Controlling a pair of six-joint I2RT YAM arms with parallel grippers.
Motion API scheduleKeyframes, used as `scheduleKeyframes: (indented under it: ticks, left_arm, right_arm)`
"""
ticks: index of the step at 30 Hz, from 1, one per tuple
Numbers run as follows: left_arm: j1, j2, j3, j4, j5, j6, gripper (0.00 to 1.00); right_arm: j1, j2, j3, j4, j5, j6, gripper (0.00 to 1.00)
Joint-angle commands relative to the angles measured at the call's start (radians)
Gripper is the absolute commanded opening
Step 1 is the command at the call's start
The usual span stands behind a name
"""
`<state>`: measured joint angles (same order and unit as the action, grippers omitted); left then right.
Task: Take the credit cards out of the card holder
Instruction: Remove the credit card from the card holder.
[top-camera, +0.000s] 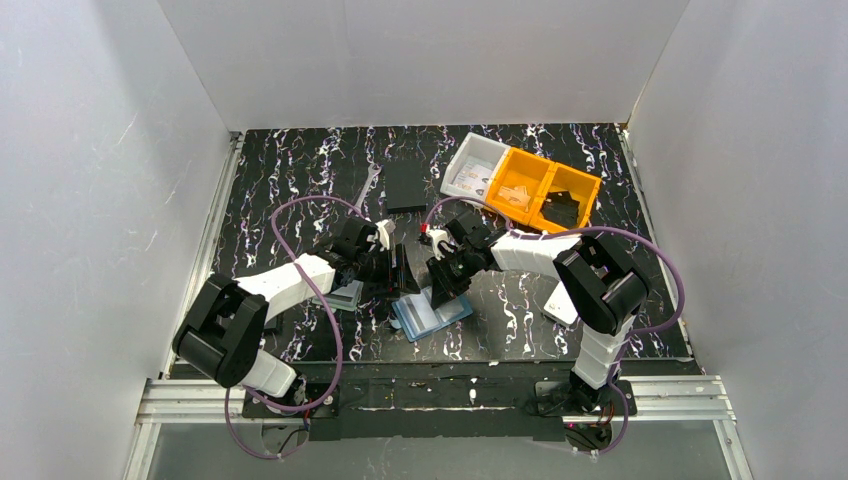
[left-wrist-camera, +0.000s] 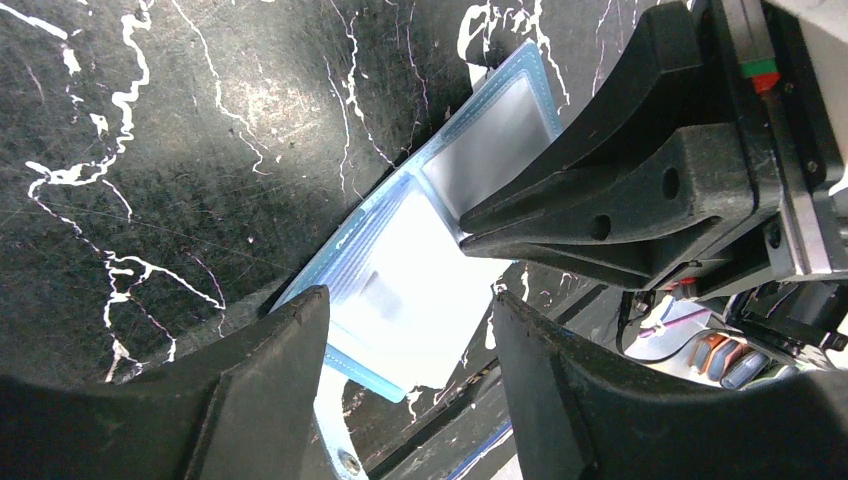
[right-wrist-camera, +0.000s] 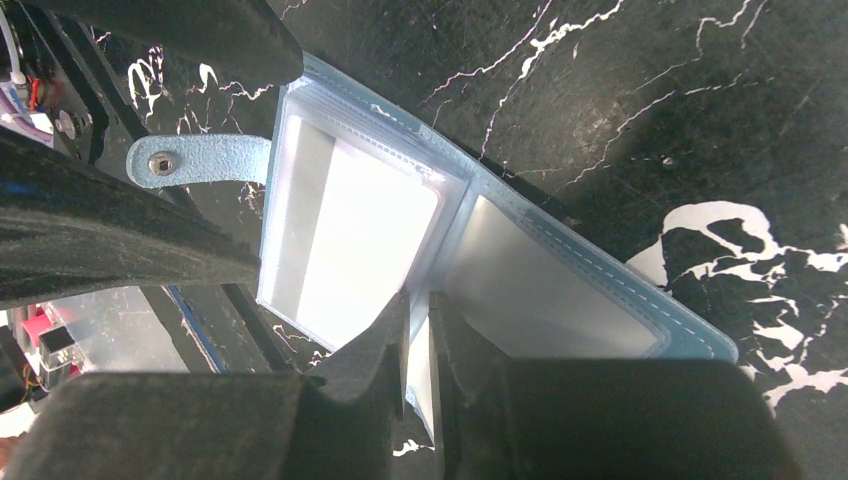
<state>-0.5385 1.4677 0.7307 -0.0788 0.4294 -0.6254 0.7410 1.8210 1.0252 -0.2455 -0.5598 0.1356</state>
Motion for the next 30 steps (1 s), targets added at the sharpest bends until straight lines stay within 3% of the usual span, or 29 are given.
scheduleKeyframes:
  ticks: [1, 17, 30]
  left_arm:
    - [0.006, -0.034, 0.024, -0.026, -0.007, 0.023, 0.6]
    - [0.006, -0.039, 0.001, 0.048, 0.061, -0.018, 0.57]
    - [0.006, -0.014, 0.029, -0.031, 0.01, 0.028, 0.59]
  right_arm:
    - [0.003, 0.015, 0.019, -0.014, 0.039, -0.01, 0.21]
    - [0.003, 0.015, 0.021, -0.014, 0.039, -0.01, 0.21]
    - [0.003, 0.01, 0.02, -0.014, 0.041, -0.01, 0.22]
